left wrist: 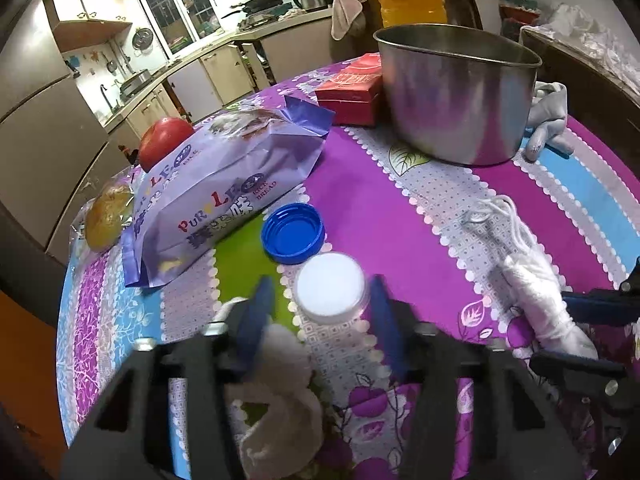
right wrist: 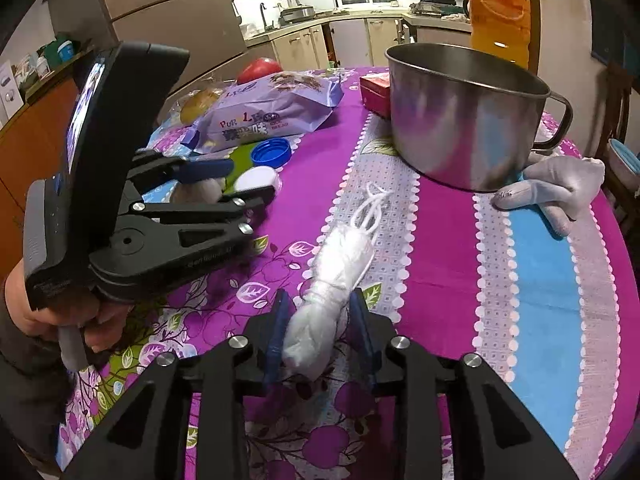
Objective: Collect trash
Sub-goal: 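Grasp the white glove with the right tool while the left tool grasps the white lid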
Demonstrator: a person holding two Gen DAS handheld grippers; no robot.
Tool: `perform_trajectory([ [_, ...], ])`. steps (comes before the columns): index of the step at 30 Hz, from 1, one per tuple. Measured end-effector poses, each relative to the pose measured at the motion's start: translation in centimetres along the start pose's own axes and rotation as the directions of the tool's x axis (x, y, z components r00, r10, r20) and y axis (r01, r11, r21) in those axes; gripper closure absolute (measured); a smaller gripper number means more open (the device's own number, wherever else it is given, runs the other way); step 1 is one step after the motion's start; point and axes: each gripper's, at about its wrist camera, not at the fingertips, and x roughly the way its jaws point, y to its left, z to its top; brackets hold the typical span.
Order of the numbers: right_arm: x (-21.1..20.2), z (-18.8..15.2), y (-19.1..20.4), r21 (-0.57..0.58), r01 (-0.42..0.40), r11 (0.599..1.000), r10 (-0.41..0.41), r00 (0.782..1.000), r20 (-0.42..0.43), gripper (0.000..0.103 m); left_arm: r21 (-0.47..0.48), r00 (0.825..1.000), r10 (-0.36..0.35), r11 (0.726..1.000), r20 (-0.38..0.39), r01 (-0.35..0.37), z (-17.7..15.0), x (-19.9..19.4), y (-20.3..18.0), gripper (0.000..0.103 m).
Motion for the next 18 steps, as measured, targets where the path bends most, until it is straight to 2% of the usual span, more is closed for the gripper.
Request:
perform_trajectory([
  [1, -0.1, 0.0, -0.1, 0.003, -0.001, 1.0, 0.001, 1.0, 0.005, 0.081, -0.004, 1.0, -0.001, 1.0, 0.004, 0.001, 0.0, -0.2, 0.0, 0.072],
  [4, -0.6, 0.0, -0.2, 0.006, 0.008, 1.0, -0.008, 1.0, 0.024, 0.083, -0.023, 1.0, -0.023, 0.999, 0.017, 0.024, -0.1, -1.0, 0.2, 0.084],
  [6, -0.8, -0.2, -0.3, 0.011, 0.008, 1.0, -0.009, 0.999, 0.031, 0.083, -0.042, 0.998, -0.051, 0.998, 0.025, 0.052, -0.1, -1.6, 0.2, 0.096],
  [7, -1.0, -0.2, -0.3, 0.014, 0.009, 1.0, -0.01, 0.999, 0.034, 0.084, -0.049, 0.998, -0.057, 0.997, 0.029, 0.059, -0.2, -1.8, 0.2, 0.098],
  [13, -3.0, -0.9, -0.3, 0.017, 0.007, 1.0, -0.008, 0.997, 0.082, 0.084, -0.056, 0.993, -0.095, 0.993, 0.075, 0.1, -1.4, -4.3, 0.5, 0.098],
  [16, -3.5, -1.5, -0.3, 0.018, -0.005, 1.0, 0.004, 0.996, 0.086, 0.084, -0.038, 0.985, -0.166, 0.985, 0.057, 0.168, -2.2, -4.8, 0.6, 0.097],
  [17, -3.6, -1.8, -0.3, 0.018, -0.008, 1.0, 0.007, 0.996, 0.085, 0.084, -0.035, 0.981, -0.185, 0.982, 0.052, 0.186, -2.6, -4.7, 0.6, 0.095],
  [18, -3.6, -2.1, -0.2, 0.018, -0.011, 1.0, 0.009, 0.996, 0.084, 0.084, -0.03, 0.98, -0.196, 0.98, 0.046, 0.197, -2.8, -4.5, 0.5, 0.084],
])
